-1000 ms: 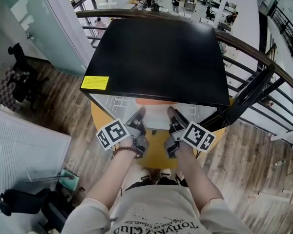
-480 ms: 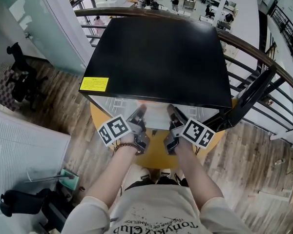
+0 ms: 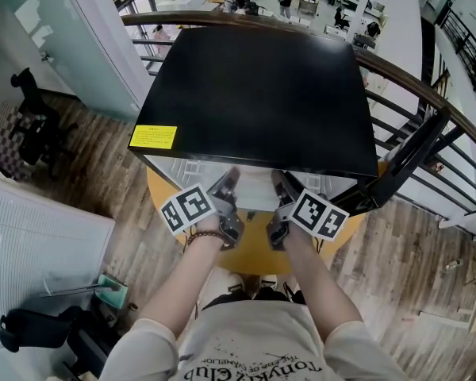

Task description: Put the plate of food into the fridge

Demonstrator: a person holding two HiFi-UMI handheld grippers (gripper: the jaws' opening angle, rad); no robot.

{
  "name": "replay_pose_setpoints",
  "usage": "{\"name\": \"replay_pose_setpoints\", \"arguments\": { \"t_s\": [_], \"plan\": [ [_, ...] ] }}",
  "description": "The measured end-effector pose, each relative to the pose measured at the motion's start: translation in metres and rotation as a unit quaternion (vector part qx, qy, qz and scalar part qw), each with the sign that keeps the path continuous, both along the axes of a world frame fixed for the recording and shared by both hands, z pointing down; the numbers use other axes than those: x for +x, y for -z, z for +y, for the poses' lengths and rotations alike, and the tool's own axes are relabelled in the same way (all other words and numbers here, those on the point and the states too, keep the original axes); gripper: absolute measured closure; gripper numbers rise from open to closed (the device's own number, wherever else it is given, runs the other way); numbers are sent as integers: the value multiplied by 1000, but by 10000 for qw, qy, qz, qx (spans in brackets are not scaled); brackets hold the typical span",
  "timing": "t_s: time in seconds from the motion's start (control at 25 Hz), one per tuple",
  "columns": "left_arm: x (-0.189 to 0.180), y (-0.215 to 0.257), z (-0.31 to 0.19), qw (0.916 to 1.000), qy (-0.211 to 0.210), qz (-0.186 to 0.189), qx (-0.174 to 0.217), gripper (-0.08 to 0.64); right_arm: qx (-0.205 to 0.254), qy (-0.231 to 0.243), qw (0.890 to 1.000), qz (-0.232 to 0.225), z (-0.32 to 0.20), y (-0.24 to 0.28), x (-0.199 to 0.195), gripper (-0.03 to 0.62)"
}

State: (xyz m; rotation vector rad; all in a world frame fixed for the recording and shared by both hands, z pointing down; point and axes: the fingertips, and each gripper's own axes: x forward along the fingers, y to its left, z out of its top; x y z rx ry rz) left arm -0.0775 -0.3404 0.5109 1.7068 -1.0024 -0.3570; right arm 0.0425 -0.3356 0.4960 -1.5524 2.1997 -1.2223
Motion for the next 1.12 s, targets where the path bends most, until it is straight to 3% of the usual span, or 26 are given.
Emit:
{"name": "replay_pose_setpoints", "arguments": {
  "t_s": [0.6,0.76,0.92,1.12],
  "plan": [
    [1,3,5,9967,-164,-763,208,451,-46,5,9968,803,6,-4,2,473],
    [2,2,7,9953,-187,-927,226,449,3,113,9925,1218,7,-6,1,460],
    [-1,2,7,9932,-166,-1115,275,449,294,-13,9776,2083,4,-2,12,440],
    [-4,2,6,9892,-184,-1412,356,448,275,41,9805,1946,3,-3,12,440]
  ]
}}
